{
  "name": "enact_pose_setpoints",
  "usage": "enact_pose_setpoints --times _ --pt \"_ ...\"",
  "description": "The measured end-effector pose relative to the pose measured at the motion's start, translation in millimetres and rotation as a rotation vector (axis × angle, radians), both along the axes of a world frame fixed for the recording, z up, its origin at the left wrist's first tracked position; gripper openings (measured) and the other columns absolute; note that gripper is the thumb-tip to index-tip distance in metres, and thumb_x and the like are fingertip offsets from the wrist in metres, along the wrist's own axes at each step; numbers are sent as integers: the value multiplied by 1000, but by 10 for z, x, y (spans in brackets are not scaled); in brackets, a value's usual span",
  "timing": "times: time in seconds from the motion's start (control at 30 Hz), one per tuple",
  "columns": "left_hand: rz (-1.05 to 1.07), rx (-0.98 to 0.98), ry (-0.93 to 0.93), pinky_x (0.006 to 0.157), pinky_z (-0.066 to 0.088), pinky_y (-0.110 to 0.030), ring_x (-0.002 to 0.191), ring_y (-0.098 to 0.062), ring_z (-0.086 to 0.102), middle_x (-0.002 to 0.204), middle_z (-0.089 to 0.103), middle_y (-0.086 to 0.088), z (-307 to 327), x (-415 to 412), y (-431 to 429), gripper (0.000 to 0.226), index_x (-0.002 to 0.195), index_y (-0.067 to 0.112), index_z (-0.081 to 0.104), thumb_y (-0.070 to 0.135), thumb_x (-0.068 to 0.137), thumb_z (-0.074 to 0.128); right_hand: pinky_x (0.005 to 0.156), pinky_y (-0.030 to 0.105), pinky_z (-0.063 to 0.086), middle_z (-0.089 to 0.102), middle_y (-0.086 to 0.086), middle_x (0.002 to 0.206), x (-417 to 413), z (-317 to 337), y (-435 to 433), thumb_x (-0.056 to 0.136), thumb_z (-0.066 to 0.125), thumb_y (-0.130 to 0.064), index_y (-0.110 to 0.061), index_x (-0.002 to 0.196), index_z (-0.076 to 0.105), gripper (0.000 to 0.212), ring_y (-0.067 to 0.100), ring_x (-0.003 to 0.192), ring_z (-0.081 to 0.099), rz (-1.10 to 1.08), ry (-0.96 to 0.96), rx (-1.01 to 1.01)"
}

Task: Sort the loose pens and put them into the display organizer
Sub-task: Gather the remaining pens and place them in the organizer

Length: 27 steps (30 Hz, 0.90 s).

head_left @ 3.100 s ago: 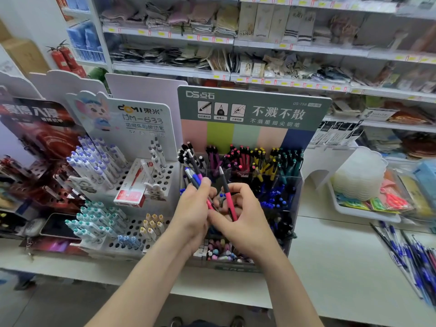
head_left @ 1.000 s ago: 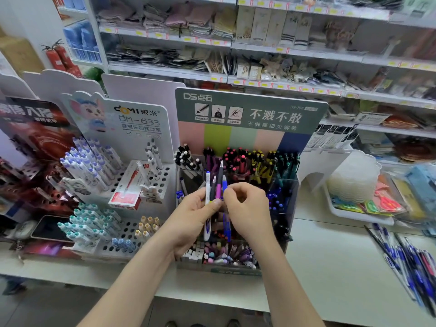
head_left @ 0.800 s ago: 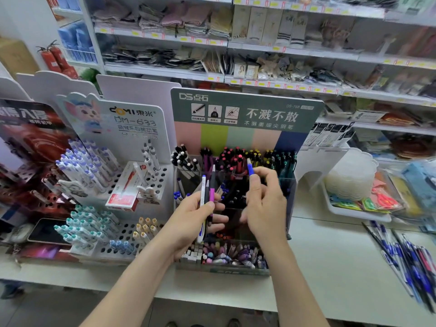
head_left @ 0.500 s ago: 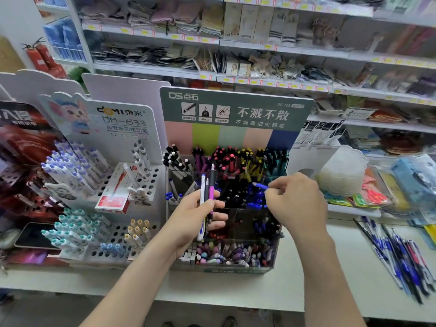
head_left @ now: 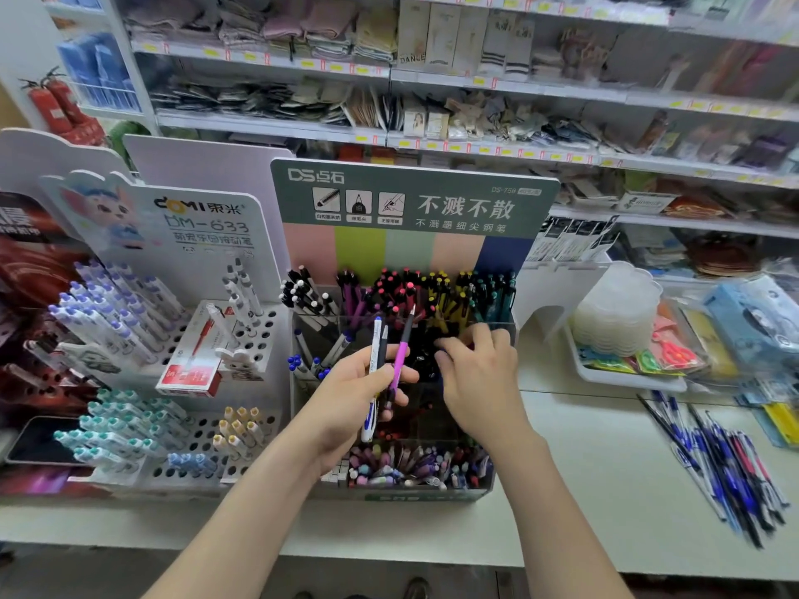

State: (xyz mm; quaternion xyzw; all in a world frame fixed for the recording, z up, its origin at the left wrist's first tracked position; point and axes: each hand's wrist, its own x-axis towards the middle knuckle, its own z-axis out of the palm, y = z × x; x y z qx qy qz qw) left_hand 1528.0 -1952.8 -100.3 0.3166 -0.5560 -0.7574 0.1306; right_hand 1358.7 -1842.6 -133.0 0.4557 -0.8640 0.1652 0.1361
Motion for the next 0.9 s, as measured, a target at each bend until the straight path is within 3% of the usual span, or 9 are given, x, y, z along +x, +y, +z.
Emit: enact_pose_setpoints --times 0.13,0.2,0.27,0.3,0.43,0.5,0.57,0.7,0.9 --pt "-23 7 45 72 51 -35 86 -20 65 104 75 -7 48 -18 17 29 133 20 66 12 113 47 82 37 41 56 0 110 223 176 28 106 56 -30 -21 122 74 25 23 99 47 -12 -120 -288" --pt "-80 16 88 69 48 -34 82 -19 61 99 70 -8 94 -35 35 29 132 17 68 11 113 47 82 30 46 67 -5 97 354 391 5 109 56 -32 -27 111 76 21 16 93 60 69 -525 -390" --pt "-156 -8 121 71 48 -36 81 -19 60 97 65 -12 135 -49 55 31 133 16 69 13 114 46 66 26 53 72 -2 76 436 542 -15 106 61 -32 -30 107 75 13 15 66 70 143 -958 -398" --pt "-180 -29 125 75 51 -41 85 -20 62 100 65 -17 151 -57 64 32 135 18 68 14 114 45 60 28 55 72 0 72 458 580 -15 106 63 -30 -31 109 74 11 15 57 69 164 -1004 -387" --pt "-69 -69 104 93 61 -45 99 -25 73 116 73 -16 147 -82 81 31 134 21 68 14 114 44 71 38 60 74 -6 80 428 577 -19 112 53 -26 -29 120 69 18 15 74 72 136 -813 -634" --pt "36 -142 48 84 64 -42 85 -22 72 104 72 -8 133 -87 71 29 129 26 69 18 115 45 62 41 58 67 -4 71 377 560 -10 114 46 -34 -31 135 63 27 18 62 68 130 -748 -699" --pt "129 -197 12 62 55 -34 64 -16 59 89 67 -4 112 -82 40 28 128 31 66 21 115 43 56 44 51 59 -6 66 312 569 -8 115 40 -40 -41 145 55 34 19 57 59 128 -644 -530" --pt "337 -97 -30 47 28 -28 50 -11 36 77 57 -3 65 -58 -63 17 117 19 55 17 112 38 62 42 46 62 -10 76 329 670 -172 110 44 -25 -26 120 59 18 14 66 56 192 -505 -278" --pt "489 -10 -16 44 31 -29 52 -17 41 86 56 -12 114 59 -130 22 105 17 42 1 99 29 74 46 54 63 9 90 308 882 -673 82 74 12 -7 99 70 27 30 81 53 279 146 -133"
